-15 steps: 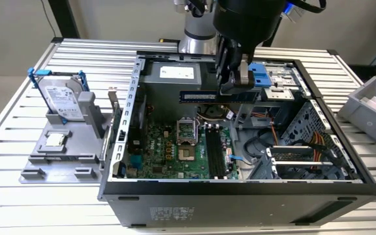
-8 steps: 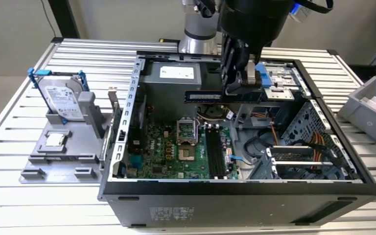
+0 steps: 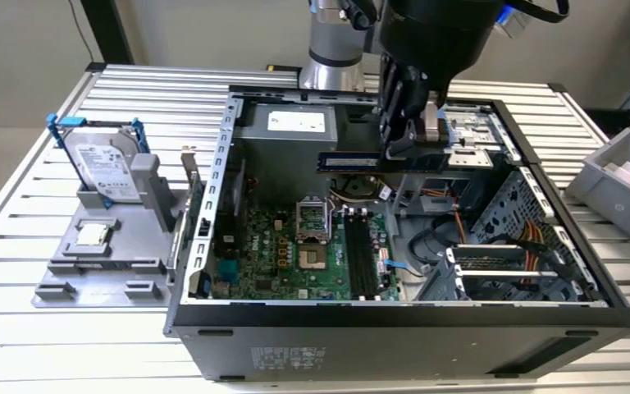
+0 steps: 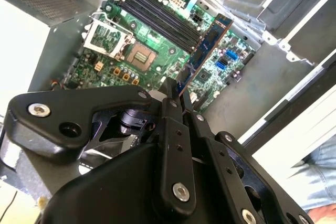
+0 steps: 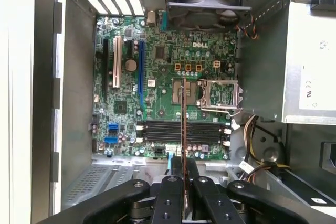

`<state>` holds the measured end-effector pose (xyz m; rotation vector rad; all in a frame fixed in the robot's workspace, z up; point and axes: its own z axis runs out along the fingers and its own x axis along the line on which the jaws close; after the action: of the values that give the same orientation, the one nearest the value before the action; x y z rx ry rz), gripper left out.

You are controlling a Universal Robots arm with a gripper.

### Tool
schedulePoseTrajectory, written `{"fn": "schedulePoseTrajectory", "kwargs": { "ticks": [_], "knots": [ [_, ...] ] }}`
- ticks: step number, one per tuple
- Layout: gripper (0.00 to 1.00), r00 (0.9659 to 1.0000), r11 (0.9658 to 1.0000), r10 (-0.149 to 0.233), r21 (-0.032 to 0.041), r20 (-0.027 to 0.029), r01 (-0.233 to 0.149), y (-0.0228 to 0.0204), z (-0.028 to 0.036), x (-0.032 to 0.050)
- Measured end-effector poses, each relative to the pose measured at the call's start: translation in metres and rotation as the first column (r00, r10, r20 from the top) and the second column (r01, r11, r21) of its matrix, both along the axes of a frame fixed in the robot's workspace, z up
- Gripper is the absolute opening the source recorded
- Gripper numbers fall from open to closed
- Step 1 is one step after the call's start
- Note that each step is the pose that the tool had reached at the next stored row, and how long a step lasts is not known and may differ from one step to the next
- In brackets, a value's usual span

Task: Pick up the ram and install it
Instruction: 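Pick up the ram and move it above insertion slot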

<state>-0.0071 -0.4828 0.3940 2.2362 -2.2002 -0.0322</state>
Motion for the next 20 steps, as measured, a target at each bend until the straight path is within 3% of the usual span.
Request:
{"fn": "schedulePoseTrajectory", "kwargs": {
  "ticks": [20],
  "knots": [
    [0.0,1.0,1.0,0.0,-0.0001,0.0,0.0,0.0005,0.0,0.0206]
  ]
}}
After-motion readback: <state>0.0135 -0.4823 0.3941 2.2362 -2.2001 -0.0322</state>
